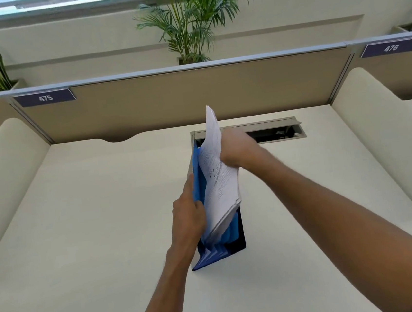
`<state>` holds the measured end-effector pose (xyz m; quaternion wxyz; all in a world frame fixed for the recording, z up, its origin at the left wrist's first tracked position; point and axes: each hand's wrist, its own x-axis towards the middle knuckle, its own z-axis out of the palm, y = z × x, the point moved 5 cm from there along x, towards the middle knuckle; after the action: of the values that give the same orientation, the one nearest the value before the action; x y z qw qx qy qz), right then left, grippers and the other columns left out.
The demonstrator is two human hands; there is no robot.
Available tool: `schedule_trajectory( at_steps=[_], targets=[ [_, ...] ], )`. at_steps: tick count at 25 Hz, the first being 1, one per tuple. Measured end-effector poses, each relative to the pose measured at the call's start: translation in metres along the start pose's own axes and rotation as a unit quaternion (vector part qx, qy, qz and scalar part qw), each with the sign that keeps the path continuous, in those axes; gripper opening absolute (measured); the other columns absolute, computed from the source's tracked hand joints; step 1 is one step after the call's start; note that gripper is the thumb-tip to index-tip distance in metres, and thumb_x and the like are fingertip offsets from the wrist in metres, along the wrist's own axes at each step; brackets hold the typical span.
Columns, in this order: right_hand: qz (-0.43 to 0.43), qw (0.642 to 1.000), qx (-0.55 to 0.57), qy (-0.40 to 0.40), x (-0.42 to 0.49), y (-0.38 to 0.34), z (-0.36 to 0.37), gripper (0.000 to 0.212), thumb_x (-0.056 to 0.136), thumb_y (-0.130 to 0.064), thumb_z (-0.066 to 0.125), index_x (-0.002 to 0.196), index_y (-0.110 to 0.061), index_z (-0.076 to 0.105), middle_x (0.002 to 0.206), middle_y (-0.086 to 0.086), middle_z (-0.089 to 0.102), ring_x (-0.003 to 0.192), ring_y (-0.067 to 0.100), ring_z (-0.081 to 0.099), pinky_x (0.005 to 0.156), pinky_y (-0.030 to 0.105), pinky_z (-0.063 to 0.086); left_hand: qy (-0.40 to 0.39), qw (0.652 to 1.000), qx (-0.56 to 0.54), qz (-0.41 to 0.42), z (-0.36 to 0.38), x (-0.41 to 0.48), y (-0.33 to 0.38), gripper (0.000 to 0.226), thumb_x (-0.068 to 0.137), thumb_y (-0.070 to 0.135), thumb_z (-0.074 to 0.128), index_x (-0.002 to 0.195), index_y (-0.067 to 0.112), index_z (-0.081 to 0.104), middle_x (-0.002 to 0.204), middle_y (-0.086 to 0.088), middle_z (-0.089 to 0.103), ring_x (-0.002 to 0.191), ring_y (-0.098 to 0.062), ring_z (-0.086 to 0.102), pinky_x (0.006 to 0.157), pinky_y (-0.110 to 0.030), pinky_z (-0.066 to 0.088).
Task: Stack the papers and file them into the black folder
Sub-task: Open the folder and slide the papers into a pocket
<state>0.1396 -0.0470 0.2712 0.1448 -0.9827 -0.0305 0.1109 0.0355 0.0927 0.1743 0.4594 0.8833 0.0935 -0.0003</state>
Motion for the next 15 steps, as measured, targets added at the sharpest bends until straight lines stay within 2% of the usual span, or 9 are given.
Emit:
schedule_trajectory(
  at_steps=[2, 3, 6, 7, 9, 11, 13, 15],
  targets=[
    [-0.002, 1.0, 0.002, 0.01, 0.004, -0.011, 0.013, 0.004, 0.093, -0.001, 0.061, 0.097, -0.002, 0.06, 0.087, 0.008, 0.053, 0.072, 0.022, 0.054, 0.055, 0.025, 0.043, 0.009, 1.0, -0.006, -0.001, 0.0, 0.001, 0.001, 0.067, 0.103, -0.001, 0.039, 0.163, 0.03, 0.03, 0.134, -0.003, 0.064, 0.1, -0.017, 0.062, 0.086, -0.029, 0.054],
    [-0.002, 1.0, 0.008, 0.016, 0.006, -0.015, 0.02, 0.013, 0.093, 0.0, 0.062, 0.106, -0.001, 0.063, 0.09, 0.009, 0.053, 0.075, 0.022, 0.055, 0.058, 0.025, 0.044, 0.013, 1.0, -0.011, -0.004, -0.001, 0.002, 0.001, 0.065, 0.104, 0.001, 0.039, 0.162, 0.03, 0.031, 0.133, -0.003, 0.065, 0.102, -0.018, 0.063, 0.089, -0.032, 0.056],
    [-0.018, 1.0, 0.014, 0.021, 0.005, -0.031, 0.043, 0.022, 0.094, 0.0, 0.062, 0.115, 0.001, 0.061, 0.096, 0.012, 0.057, 0.08, 0.022, 0.056, 0.052, 0.025, 0.044, 0.024, 0.999, -0.037, -0.012, -0.003, 0.005, 0.0, 0.057, 0.107, 0.007, 0.042, 0.159, 0.029, 0.037, 0.129, -0.003, 0.068, 0.108, -0.024, 0.07, 0.094, -0.04, 0.06],
    [-0.019, 0.999, 0.02, 0.023, 0.006, -0.034, 0.053, 0.023, 0.095, -0.001, 0.062, 0.118, 0.0, 0.06, 0.1, 0.013, 0.059, 0.085, 0.024, 0.061, 0.058, 0.026, 0.047, 0.028, 0.999, -0.044, -0.012, -0.004, 0.004, 0.0, 0.056, 0.107, 0.009, 0.043, 0.159, 0.029, 0.038, 0.126, -0.001, 0.069, 0.106, -0.021, 0.072, 0.09, -0.035, 0.062],
    [-0.016, 0.998, 0.053, 0.025, 0.005, -0.041, 0.071, 0.021, 0.098, -0.003, 0.058, 0.119, -0.001, 0.059, 0.112, 0.016, 0.063, 0.098, 0.027, 0.065, 0.07, 0.029, 0.048, 0.03, 0.998, -0.058, -0.014, -0.006, 0.004, -0.001, 0.056, 0.107, 0.009, 0.042, 0.158, 0.032, 0.04, 0.119, 0.006, 0.069, 0.092, -0.006, 0.071, 0.076, -0.019, 0.06],
    [-0.011, 0.998, 0.063, 0.024, 0.005, -0.046, 0.087, 0.017, 0.1, -0.002, 0.055, 0.117, -0.002, 0.059, 0.118, 0.017, 0.064, 0.099, 0.026, 0.063, 0.072, 0.029, 0.044, 0.026, 0.996, -0.079, -0.017, -0.007, 0.005, -0.005, 0.061, 0.104, 0.004, 0.043, 0.157, 0.034, 0.041, 0.111, 0.016, 0.067, 0.081, 0.01, 0.068, 0.067, -0.008, 0.057],
    [-0.004, 0.998, 0.063, 0.022, 0.005, -0.05, 0.098, 0.018, 0.101, -0.001, 0.053, 0.117, -0.002, 0.059, 0.12, 0.018, 0.064, 0.105, 0.028, 0.065, 0.074, 0.031, 0.046, 0.024, 0.995, -0.095, -0.017, -0.008, 0.007, -0.009, 0.065, 0.102, 0.0, 0.043, 0.158, 0.034, 0.041, 0.112, 0.021, 0.065, 0.083, 0.026, 0.063, 0.067, -0.001, 0.053],
    [0.005, 0.997, 0.072, 0.019, 0.005, -0.052, 0.107, 0.018, 0.102, -0.001, 0.051, 0.118, -0.001, 0.06, 0.121, 0.018, 0.065, 0.108, 0.03, 0.067, 0.077, 0.033, 0.051, 0.024, 0.994, -0.108, -0.012, -0.01, 0.008, -0.012, 0.063, 0.103, 0.0, 0.043, 0.157, 0.033, 0.042, 0.116, 0.024, 0.063, 0.088, 0.033, 0.058, 0.069, 0.002, 0.05]
  ],
)
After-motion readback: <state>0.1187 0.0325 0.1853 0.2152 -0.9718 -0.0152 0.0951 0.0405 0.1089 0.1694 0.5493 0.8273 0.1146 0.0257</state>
